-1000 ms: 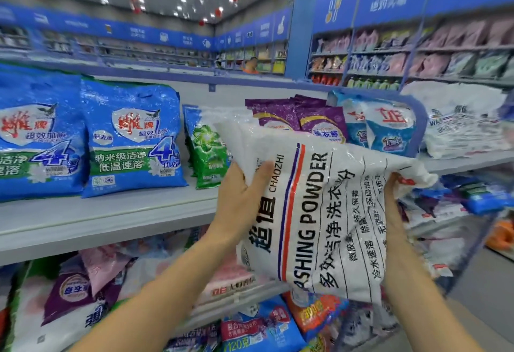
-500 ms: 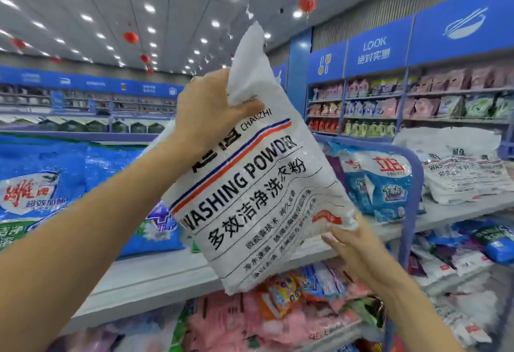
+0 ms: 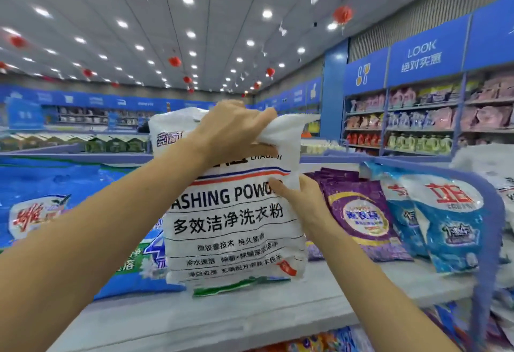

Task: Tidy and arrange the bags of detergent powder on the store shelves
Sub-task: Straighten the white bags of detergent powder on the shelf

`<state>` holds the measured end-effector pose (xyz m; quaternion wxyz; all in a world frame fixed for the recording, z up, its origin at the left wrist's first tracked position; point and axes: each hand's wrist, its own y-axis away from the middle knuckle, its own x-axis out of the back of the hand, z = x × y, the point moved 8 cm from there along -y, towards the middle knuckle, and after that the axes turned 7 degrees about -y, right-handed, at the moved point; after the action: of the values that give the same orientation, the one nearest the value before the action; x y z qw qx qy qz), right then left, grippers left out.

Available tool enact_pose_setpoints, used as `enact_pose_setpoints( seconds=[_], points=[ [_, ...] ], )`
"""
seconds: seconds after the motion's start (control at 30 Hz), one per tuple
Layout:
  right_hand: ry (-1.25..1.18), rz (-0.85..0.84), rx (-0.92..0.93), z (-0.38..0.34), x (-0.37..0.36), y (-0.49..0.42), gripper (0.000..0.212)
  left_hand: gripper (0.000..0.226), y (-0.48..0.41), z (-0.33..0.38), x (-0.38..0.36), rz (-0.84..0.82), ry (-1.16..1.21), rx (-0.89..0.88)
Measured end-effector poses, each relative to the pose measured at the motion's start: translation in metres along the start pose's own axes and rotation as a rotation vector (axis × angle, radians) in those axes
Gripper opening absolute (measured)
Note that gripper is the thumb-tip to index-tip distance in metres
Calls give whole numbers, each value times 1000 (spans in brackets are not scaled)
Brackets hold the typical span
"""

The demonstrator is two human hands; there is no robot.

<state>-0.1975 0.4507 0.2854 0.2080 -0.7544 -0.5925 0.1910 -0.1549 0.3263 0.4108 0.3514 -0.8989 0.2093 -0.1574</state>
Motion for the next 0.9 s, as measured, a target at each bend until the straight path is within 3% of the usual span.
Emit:
enact_pose_setpoints(
  seconds=[0.17,0.3,0.4,0.53,0.63,0.77,0.83,0.9],
  points=[
    [-100,-36,-76,55,3,-8,10,55,30,15,-58,-155,68,31],
    [-124,-61,-102,75,13,-19,23,67,28,23,-88,-396,-28,137],
    [-206,-87,13,53,18,-33,39,83,25,20,-95,-466,43,279],
    [-200,10,141,17,18,-46,31,83,22,-3,-85,-333,309,469],
    [-216,65,136,6,17,-52,10,71,26,-34,-56,-153,203,557],
    [-221,96,102,1,24,-57,3,62,113,-78,7,208,125,996],
    [-200,89,100,-3,23,-59,5,65,175,-77,17,247,234,1221],
    [-225,93,82,-5,20,-60,3,70,225,-61,-2,182,529,1496]
  ],
)
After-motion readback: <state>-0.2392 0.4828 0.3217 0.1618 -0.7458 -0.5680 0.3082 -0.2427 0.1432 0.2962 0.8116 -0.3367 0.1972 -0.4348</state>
